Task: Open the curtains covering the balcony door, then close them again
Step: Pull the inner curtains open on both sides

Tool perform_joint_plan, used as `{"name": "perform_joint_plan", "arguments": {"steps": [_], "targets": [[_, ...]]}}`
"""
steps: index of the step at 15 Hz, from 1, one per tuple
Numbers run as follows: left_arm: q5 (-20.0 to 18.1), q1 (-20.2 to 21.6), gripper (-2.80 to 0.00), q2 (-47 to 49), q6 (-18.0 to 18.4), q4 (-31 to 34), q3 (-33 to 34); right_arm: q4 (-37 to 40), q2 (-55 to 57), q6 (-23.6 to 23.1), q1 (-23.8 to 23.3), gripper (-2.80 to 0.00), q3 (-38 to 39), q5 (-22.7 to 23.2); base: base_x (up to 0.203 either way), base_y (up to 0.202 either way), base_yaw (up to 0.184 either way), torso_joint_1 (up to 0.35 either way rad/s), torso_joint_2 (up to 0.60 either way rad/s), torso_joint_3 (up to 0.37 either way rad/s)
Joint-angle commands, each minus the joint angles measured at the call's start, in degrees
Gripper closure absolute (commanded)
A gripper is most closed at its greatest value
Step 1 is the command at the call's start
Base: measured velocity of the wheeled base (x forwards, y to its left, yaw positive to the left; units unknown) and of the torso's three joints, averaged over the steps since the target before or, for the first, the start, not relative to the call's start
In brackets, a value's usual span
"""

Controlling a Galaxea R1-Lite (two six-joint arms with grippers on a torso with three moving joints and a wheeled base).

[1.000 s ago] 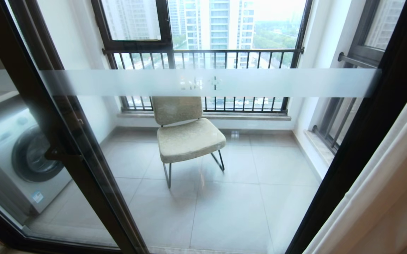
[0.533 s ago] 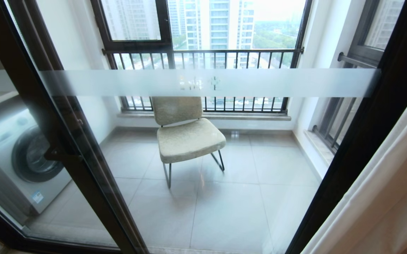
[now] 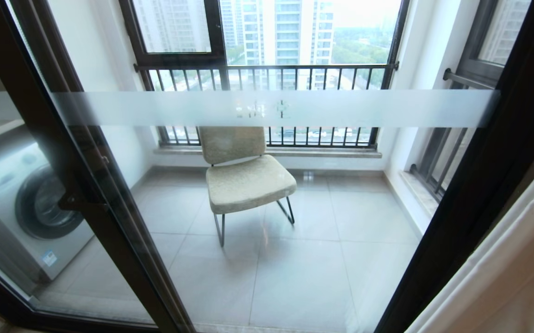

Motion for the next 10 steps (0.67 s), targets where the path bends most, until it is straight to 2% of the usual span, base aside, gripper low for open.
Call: {"name": "perform_joint_plan", "arguments": {"steps": [1,10], "targets": [[0.01,0.02,0.00,0.01,-0.01,-0.04,0.00,-0.34,0.86,0.00,-4.06,0.00,-0.08,0.03,0.000,0.000,0.000,0.000,0.00,0.000],[0.10,0.02,0.00,0.01,-0.01,-0.01,0.00,-3.62,9.52,0.31,-16.72,0.00,-5.01,1.39,0.000,0.000,0.000,0.000,0.00,0.000]]}}
